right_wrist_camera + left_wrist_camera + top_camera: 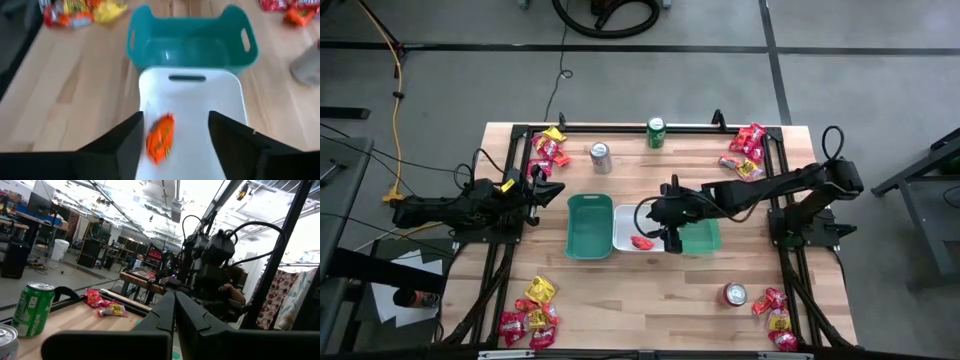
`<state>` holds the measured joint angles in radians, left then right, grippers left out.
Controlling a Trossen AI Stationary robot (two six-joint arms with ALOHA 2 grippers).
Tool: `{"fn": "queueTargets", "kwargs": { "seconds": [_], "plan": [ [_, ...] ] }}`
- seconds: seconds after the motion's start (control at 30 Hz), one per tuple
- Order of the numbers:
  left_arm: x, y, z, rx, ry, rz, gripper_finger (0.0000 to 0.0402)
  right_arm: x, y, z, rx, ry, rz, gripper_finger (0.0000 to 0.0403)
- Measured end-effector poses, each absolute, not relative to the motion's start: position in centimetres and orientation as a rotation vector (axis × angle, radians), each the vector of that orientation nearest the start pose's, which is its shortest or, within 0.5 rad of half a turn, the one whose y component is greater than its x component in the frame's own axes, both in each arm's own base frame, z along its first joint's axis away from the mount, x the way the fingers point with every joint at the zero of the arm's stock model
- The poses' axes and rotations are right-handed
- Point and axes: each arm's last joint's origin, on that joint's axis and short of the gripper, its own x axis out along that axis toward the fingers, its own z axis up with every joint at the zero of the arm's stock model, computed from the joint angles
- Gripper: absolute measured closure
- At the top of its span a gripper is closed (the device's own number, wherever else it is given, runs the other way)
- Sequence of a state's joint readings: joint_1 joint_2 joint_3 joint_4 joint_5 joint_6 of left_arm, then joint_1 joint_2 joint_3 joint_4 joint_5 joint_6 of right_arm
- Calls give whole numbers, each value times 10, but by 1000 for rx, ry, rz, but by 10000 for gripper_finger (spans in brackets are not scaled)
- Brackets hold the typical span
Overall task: Sort candy
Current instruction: Put the orange chocolate into the white bin
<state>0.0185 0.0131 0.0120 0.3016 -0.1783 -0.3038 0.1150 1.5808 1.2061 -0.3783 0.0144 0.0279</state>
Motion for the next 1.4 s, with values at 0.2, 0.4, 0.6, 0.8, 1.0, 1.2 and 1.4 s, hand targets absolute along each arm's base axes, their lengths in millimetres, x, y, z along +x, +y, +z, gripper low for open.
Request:
{"fn": "queueTargets", "kwargs": {
  "seconds": [0.2, 0.4, 0.6, 0.8, 1.0, 1.2, 1.4],
  "plan": [
    [93, 7, 195, -325, -327, 148, 401, 324, 37, 287, -32, 982, 86, 152],
    [93, 7, 195, -324, -328, 148, 401, 286, 36, 286, 110, 1113, -11, 151],
    [90, 7, 204, -498, -439, 120, 401, 241, 37, 287, 286, 1009, -252, 151],
    [81, 14, 231, -625, -653, 267, 400, 225, 33, 291, 455, 831, -425, 151],
    [96, 24, 289, -494, -456, 499, 373, 238, 16, 304, 386, 637, -486, 151],
    [130, 54, 327, -310, 75, 866, 314, 237, -27, 306, 388, 606, -628, 151],
    [155, 103, 299, -515, 595, 1037, 264, 228, -67, 302, 303, 709, -626, 151]
  ]
}}
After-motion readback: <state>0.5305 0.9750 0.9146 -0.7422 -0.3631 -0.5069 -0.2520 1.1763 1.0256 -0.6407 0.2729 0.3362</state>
